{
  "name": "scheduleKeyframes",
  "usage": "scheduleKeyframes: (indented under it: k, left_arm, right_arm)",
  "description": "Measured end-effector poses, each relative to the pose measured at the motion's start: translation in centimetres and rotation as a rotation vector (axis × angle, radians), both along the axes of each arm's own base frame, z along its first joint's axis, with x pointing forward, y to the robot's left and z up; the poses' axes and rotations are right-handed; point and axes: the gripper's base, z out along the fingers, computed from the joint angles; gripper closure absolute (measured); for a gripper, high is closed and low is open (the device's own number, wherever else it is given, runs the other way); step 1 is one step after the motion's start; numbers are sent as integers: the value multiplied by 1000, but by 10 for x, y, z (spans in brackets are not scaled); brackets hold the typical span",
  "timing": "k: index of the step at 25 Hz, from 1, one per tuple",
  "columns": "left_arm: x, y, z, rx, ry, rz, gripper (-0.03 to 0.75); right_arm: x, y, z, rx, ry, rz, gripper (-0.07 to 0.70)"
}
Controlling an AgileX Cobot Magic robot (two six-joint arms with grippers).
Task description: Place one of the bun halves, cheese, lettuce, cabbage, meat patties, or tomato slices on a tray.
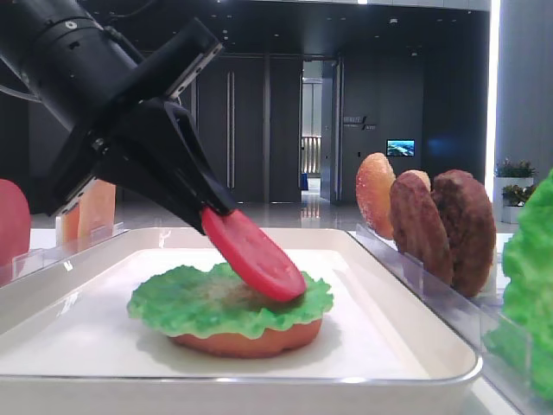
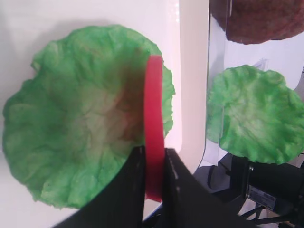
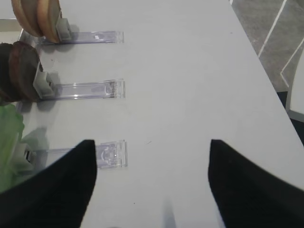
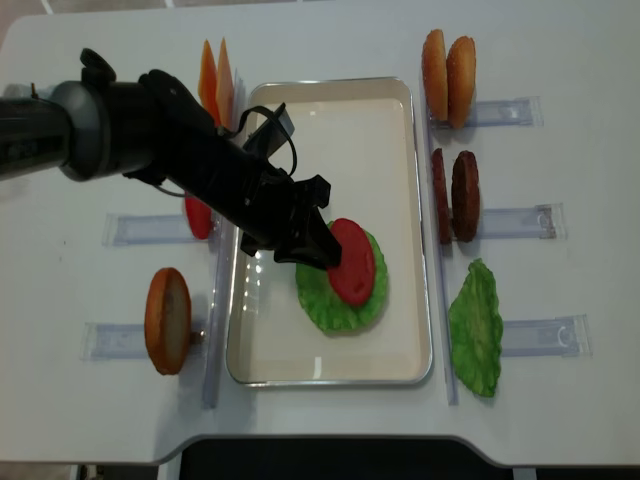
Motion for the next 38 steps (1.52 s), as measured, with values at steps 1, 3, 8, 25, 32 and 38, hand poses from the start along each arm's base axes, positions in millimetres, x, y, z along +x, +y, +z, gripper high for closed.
scheduleKeyframes:
  k: [1, 3, 8, 25, 32, 38]
  left_arm:
    - [0, 0, 0, 3, 1, 3, 651]
    - [0, 1, -1, 10, 6, 8, 649]
    - [0, 2, -2, 29, 20, 16, 532]
    - [-9, 12, 25, 106, 0, 44, 185]
    - [-11, 21, 44, 218, -20, -12, 185]
    - [-9, 32, 78, 368, -52, -66, 185]
  right_arm:
    - [0, 0, 0, 0, 0, 0, 155]
    - [0, 0, 0, 0, 0, 0, 155]
    - [0, 0, 0, 0, 0, 0, 155]
    - [0, 0, 0, 0, 0, 0, 155]
    - [0, 0, 0, 0, 0, 0, 155]
    - [0, 0, 0, 0, 0, 0, 155]
